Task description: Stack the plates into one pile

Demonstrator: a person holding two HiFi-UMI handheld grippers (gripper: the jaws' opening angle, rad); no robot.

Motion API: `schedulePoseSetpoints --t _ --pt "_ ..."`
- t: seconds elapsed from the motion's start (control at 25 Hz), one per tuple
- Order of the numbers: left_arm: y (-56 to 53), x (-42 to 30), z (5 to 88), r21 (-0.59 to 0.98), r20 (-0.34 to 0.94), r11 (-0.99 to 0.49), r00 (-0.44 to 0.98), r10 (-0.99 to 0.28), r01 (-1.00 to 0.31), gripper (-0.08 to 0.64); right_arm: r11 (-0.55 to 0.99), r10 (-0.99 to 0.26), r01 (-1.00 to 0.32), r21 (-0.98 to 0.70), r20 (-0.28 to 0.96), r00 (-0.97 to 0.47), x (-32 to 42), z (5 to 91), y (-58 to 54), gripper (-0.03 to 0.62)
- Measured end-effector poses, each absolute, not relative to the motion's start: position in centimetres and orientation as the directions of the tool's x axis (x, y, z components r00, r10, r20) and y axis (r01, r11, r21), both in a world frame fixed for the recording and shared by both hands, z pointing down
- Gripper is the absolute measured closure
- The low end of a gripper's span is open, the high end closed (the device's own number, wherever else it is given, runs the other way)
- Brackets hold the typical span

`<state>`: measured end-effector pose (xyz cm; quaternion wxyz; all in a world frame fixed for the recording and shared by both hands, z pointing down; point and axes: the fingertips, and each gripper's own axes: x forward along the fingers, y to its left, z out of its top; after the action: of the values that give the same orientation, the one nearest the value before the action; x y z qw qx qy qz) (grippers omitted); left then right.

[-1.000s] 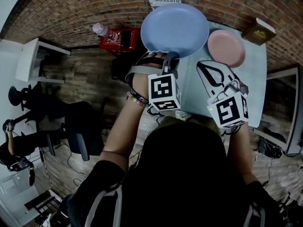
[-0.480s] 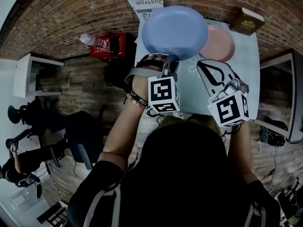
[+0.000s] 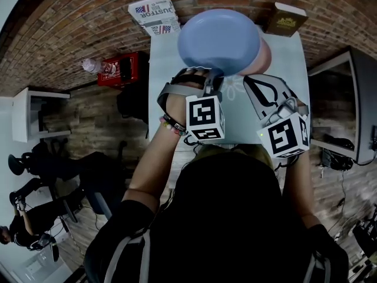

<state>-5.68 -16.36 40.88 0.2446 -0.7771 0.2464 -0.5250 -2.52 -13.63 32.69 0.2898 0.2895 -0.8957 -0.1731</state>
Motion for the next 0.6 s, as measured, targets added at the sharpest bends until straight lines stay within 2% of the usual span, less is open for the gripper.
schedulePoseSetpoints --t 0.6 --pt "-18.9 -0.4 41.9 -0.623 0.716 -0.779 0.346 -0.607 -0.077 0.527 0.764 -0.638 -0.458 0.455 0.425 -0.642 2.5 33.3 -16.2 0.557"
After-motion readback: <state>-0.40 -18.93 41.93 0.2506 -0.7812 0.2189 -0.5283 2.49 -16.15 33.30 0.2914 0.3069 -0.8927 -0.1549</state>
